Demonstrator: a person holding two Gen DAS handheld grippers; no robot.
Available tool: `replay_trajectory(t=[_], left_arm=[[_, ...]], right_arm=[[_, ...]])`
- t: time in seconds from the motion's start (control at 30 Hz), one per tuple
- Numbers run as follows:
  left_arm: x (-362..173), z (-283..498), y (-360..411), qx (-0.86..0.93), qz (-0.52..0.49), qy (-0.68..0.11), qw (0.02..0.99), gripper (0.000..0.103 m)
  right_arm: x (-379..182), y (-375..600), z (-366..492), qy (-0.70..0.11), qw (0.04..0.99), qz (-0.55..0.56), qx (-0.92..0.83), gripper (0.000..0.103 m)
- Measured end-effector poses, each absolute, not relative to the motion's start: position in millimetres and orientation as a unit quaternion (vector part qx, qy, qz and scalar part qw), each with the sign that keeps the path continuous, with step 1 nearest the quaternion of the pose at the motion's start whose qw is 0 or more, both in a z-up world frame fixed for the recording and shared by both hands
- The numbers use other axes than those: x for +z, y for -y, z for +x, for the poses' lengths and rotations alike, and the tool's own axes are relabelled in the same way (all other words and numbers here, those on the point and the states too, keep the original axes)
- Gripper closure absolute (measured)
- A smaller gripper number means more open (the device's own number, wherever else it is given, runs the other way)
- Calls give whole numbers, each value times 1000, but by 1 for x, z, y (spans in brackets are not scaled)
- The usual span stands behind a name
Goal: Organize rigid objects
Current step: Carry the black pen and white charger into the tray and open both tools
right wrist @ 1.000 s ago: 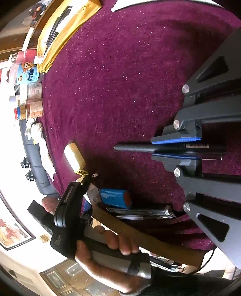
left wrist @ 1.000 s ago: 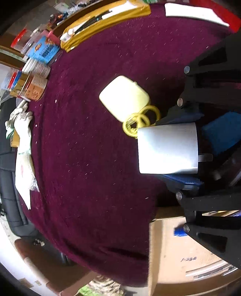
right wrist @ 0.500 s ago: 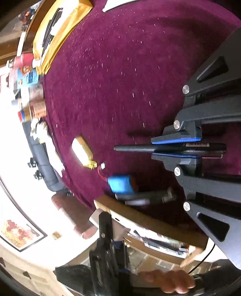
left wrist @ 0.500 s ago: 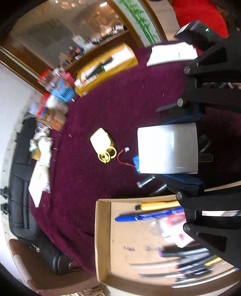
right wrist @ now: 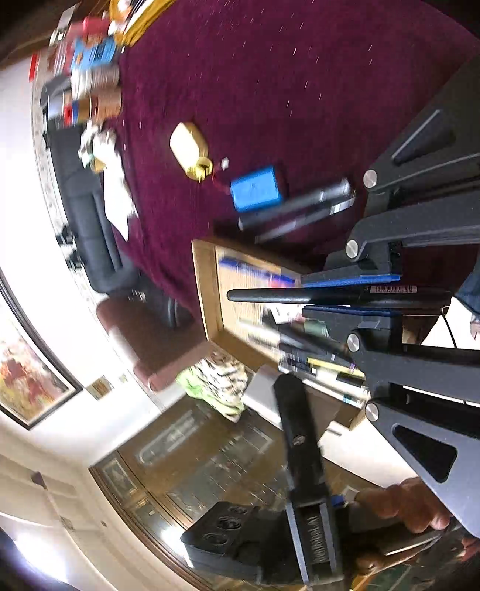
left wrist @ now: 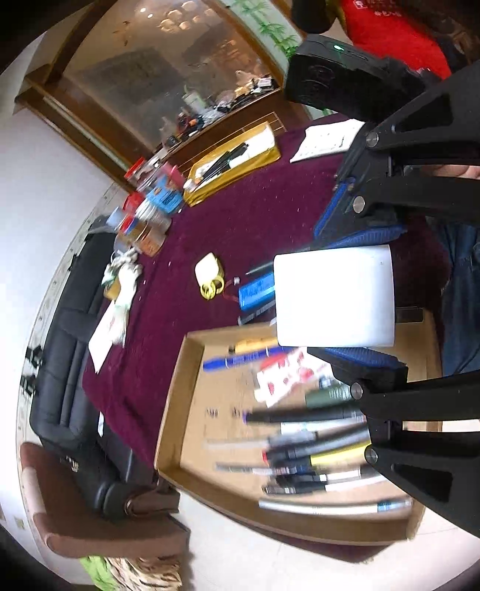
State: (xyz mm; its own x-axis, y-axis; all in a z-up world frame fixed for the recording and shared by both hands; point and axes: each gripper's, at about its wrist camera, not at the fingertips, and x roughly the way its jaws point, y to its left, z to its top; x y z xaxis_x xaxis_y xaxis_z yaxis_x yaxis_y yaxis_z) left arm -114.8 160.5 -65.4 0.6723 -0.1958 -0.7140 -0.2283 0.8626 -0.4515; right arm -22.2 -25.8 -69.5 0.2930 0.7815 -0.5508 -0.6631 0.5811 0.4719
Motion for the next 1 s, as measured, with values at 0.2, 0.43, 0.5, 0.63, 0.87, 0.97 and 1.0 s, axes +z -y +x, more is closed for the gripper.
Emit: replay_trajectory(t=[0.2, 0.43, 0.5, 0.63, 0.87, 0.97, 1.0], left_arm=[[-81, -123, -191, 39, -279, -401, 872, 54], [-94, -128, -218, 60, -306, -395, 864, 54], [-99, -131, -224, 75, -309, -398, 861, 54], [-111, -133, -236, 89, -317, -404, 853, 54], [-111, -111, -257, 102, -308, -405, 855, 54], [-113, -90, -269, 107, -301, -408, 855, 54], [-115, -81, -274, 107, -297, -409, 856, 54]], right_arm=[[-75, -17, -23, -402, 783, 57, 471, 94], [-82, -18, -10, -413, 782, 63, 462, 94], [-84, -9, -7, -417, 779, 82, 462, 93], [-91, -14, 0, -430, 765, 92, 470, 93], [-82, -58, 16, -433, 766, 56, 471, 93], [-87, -80, 37, -444, 776, 41, 446, 93], [-91, -87, 46, -451, 777, 39, 438, 93]])
